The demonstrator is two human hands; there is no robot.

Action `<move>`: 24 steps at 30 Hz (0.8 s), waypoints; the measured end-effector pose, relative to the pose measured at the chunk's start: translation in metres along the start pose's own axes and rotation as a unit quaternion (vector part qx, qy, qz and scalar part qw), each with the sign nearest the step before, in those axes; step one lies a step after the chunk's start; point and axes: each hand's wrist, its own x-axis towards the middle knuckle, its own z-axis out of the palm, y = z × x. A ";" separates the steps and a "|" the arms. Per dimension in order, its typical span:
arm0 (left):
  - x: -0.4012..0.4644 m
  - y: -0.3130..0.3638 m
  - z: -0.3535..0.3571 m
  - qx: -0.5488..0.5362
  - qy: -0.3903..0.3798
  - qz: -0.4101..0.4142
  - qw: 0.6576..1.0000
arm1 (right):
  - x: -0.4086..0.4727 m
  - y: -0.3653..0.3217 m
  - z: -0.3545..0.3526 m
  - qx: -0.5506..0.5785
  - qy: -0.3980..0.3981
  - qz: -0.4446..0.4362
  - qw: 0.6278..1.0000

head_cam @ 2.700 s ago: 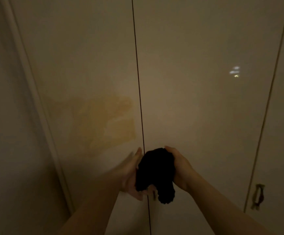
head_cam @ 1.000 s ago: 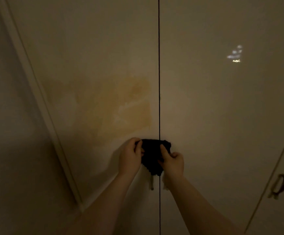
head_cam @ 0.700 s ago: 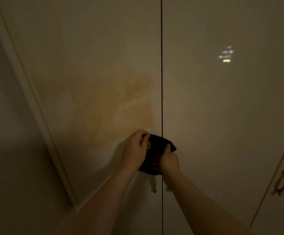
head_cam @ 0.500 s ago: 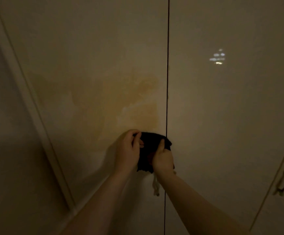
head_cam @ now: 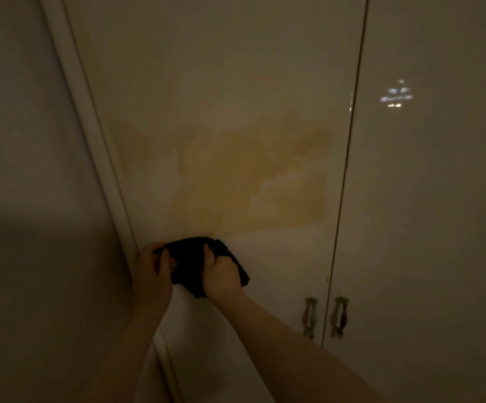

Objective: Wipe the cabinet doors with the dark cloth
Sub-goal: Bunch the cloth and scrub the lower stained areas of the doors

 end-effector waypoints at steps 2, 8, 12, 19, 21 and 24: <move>-0.003 -0.002 0.007 0.035 -0.013 0.009 0.999 | 0.000 0.006 -0.007 -0.005 0.008 -0.001 1.000; -0.045 0.032 0.060 0.032 -0.100 0.010 0.994 | -0.008 0.032 -0.067 -0.054 0.086 0.002 0.995; -0.074 0.055 0.099 0.013 -0.142 0.020 0.990 | -0.018 0.051 -0.126 -0.077 0.123 0.002 0.989; -0.112 0.093 0.160 0.000 -0.233 0.031 0.972 | -0.036 0.074 -0.213 -0.084 0.187 0.008 0.979; -0.121 0.105 0.177 -0.004 -0.259 0.035 0.965 | -0.040 0.081 -0.236 -0.078 0.203 0.018 0.976; -0.133 0.119 0.195 0.003 -0.274 0.051 0.960 | -0.045 0.089 -0.259 -0.068 0.214 0.027 0.974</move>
